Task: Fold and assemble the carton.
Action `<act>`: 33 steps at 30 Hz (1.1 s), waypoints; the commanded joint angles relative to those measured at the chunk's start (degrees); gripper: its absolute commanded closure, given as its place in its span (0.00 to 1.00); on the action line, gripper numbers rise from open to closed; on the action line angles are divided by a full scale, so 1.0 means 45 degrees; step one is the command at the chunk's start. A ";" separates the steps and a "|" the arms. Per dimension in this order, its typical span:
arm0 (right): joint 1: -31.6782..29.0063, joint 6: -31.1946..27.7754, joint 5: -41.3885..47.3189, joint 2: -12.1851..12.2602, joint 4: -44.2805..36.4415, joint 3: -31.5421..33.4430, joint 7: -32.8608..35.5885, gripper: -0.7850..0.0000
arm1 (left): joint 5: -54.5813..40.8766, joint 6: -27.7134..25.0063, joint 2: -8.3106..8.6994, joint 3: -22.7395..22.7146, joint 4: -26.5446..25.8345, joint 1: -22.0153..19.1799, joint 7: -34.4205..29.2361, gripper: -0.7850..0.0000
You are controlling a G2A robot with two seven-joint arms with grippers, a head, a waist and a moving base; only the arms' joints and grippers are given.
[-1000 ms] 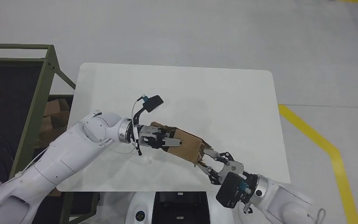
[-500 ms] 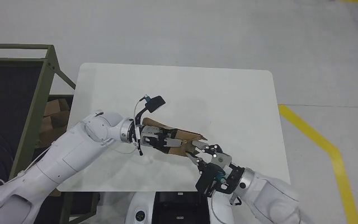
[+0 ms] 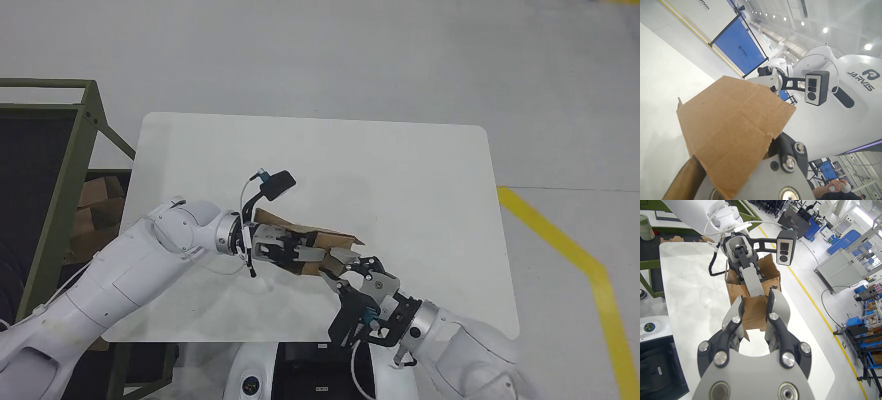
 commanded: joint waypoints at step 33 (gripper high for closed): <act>-0.6854 -0.3585 0.1174 0.1111 0.0000 0.8444 -0.9392 0.00 | -0.2257 0.0612 0.0159 0.0595 -0.0168 -0.0836 -0.0615 1.00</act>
